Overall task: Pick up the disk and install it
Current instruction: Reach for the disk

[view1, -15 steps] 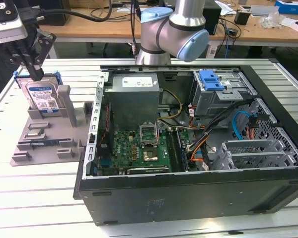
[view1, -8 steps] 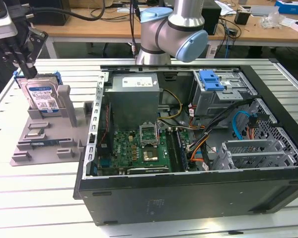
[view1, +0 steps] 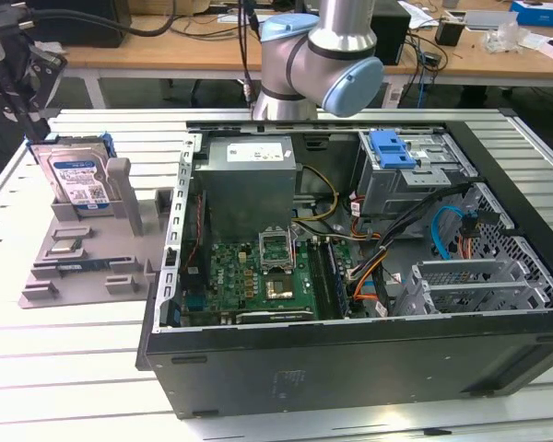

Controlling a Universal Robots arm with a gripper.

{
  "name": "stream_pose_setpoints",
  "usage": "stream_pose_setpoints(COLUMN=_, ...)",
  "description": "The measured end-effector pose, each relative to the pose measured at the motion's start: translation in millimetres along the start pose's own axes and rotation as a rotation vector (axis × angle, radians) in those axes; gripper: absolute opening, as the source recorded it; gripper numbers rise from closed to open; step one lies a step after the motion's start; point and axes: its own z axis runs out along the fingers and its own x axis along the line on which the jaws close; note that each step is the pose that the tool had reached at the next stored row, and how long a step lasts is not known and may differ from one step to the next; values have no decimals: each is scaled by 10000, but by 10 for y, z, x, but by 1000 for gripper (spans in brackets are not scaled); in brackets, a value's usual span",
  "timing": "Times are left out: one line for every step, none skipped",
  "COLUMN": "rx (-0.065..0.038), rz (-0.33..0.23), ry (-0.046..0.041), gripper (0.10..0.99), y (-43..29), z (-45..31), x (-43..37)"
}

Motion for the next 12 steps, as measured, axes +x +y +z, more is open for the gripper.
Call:
stream_pose_setpoints(rx=0, rz=0, ry=0, gripper=102, y=-1, z=0, x=18)
stream_pose_setpoints(rx=1, rz=0, ry=1, gripper=102, y=-1, z=-1, x=36)
stream_pose_setpoints(rx=0, rz=1, ry=0, gripper=102, y=-3, z=0, x=67)
stream_pose_setpoints(rx=-1, rz=1, ry=-1, gripper=102, y=-3, z=0, x=84)
stream_pose_setpoints(rx=0, rz=0, ry=0, gripper=102, y=-5, z=-1, x=98)
stream_pose_setpoints(rx=0, rz=1, ry=0, gripper=102, y=-6, z=-1, x=120)
stream_pose_setpoints(rx=0, rz=1, ry=0, gripper=102, y=-7, z=-1, x=138)
stream_pose_setpoints(rx=0, rz=1, ry=1, gripper=102, y=-8, z=-1, x=154)
stream_pose_setpoints(rx=0, rz=1, ry=0, gripper=102, y=-9, z=-1, x=173)
stream_pose_setpoints(rx=0, rz=1, ry=0, gripper=102, y=-10, z=-1, x=187)
stream_pose_setpoints(rx=0, rz=0, ry=-1, gripper=102, y=-13, z=0, x=232)
stream_pose_setpoints(rx=1, rz=0, ry=0, gripper=102, y=-13, z=3, x=256)
